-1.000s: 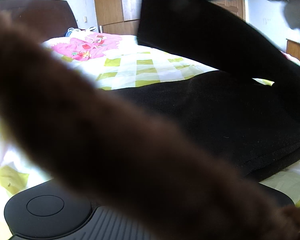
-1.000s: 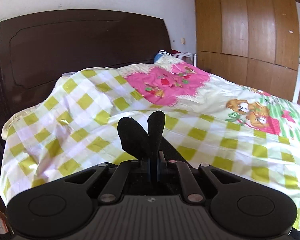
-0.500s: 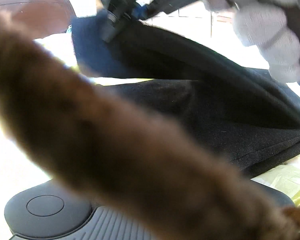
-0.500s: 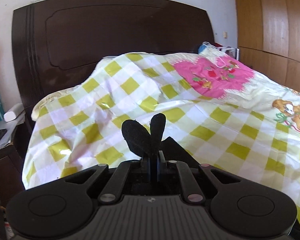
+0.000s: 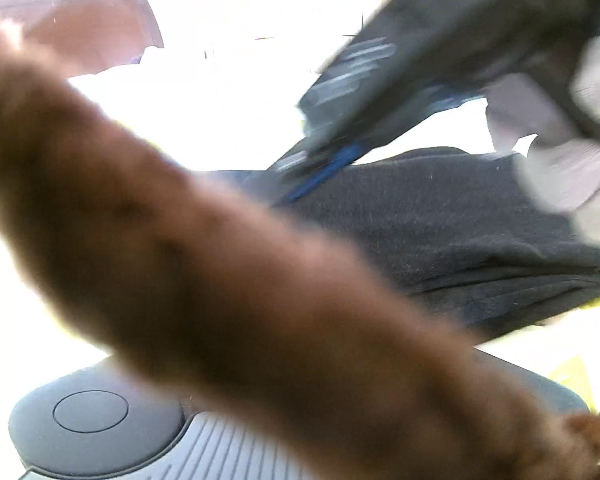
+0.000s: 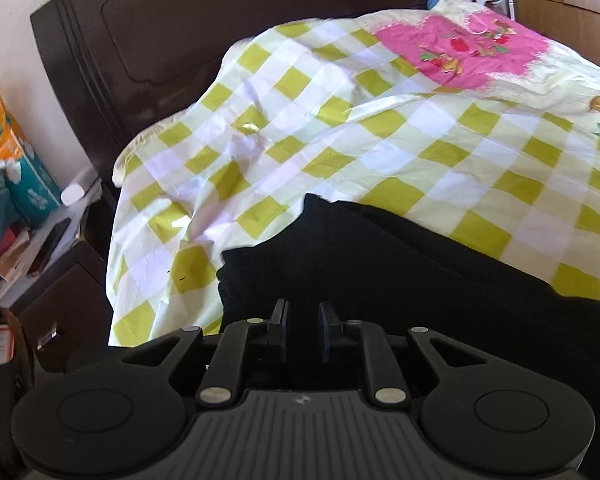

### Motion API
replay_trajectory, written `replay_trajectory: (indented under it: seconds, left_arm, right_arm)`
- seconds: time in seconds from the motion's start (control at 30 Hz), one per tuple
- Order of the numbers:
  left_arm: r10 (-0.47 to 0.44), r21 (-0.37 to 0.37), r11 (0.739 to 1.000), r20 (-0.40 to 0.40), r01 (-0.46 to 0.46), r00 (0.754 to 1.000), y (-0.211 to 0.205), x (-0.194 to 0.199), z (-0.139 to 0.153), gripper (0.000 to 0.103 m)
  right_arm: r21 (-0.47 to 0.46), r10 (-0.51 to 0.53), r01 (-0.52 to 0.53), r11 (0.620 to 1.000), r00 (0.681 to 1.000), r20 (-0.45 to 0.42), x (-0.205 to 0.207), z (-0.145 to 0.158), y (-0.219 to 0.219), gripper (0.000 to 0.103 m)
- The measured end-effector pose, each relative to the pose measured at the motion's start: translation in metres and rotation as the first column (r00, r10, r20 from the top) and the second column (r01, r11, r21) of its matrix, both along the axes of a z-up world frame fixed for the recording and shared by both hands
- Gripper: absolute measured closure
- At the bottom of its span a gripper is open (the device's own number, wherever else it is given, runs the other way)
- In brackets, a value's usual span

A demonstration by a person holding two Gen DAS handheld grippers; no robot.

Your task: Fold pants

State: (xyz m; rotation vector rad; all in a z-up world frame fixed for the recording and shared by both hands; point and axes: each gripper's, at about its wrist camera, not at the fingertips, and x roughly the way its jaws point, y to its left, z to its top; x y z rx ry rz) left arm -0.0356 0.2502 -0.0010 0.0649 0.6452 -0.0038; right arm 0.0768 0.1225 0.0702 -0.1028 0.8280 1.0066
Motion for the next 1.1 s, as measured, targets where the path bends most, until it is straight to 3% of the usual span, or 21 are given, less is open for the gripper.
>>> replay_trajectory:
  seconds: [0.07, 0.13, 0.27, 0.33, 0.5, 0.6, 0.77, 0.97, 1.03, 1.1]
  left_arm:
    - [-0.003, 0.012, 1.000, 0.017, 0.003, 1.000, -0.002, -0.007, 0.012, 0.085]
    - [-0.013, 0.004, 1.000, 0.049, 0.013, 0.999, -0.004, -0.010, 0.024, 0.085]
    - [-0.027, 0.016, 1.000, 0.131, 0.025, 0.991, -0.016, 0.010, 0.038, 0.085]
    - [-0.037, 0.014, 0.999, 0.139, 0.035, 0.990, -0.025, 0.030, 0.037, 0.084]
    - [-0.078, 0.085, 0.993, -0.042, 0.081, 0.996, -0.049, 0.067, -0.002, 0.082]
    - [-0.089, 0.133, 0.987, -0.051, 0.095, 0.995, -0.056, 0.059, 0.000, 0.084]
    - [-0.078, 0.123, 0.989, -0.045, 0.083, 0.996, -0.059, 0.068, 0.005, 0.082]
    - [-0.143, 0.120, 0.982, -0.040, 0.147, 0.989, -0.086, 0.073, 0.001, 0.083]
    - [-0.146, 0.132, 0.980, -0.046, 0.151, 0.988, -0.091, 0.077, 0.000, 0.083]
    - [-0.138, 0.129, 0.981, -0.060, 0.145, 0.989, -0.092, 0.080, -0.001, 0.083]
  right_arm:
    - [0.009, -0.111, 0.111, 0.994, 0.994, 0.006, 0.005, 0.008, -0.043, 0.068]
    - [-0.003, -0.283, 0.283, 0.959, 0.959, 0.023, 0.014, 0.010, -0.093, 0.065]
    - [-0.099, -0.559, 0.559, 0.824, 0.829, 0.024, 0.031, -0.005, -0.177, 0.061]
    - [-0.105, -0.609, 0.603, 0.791, 0.792, -0.042, 0.038, -0.018, -0.205, 0.059]
    - [-0.031, -0.588, 0.602, 0.798, 0.767, -0.257, 0.047, -0.054, -0.239, 0.047]
    - [0.047, -0.541, 0.603, 0.796, 0.745, -0.389, 0.051, -0.071, -0.252, 0.041]
    - [0.161, -0.436, 0.583, 0.796, 0.738, -0.516, 0.054, -0.086, -0.274, 0.041]
    - [0.222, -0.349, 0.550, 0.805, 0.742, -0.572, 0.065, -0.100, -0.266, 0.040]
    - [0.212, -0.357, 0.558, 0.802, 0.733, -0.578, 0.070, -0.103, -0.259, 0.056]
    - [0.197, -0.371, 0.587, 0.785, 0.701, -0.609, 0.070, -0.107, -0.261, 0.066]
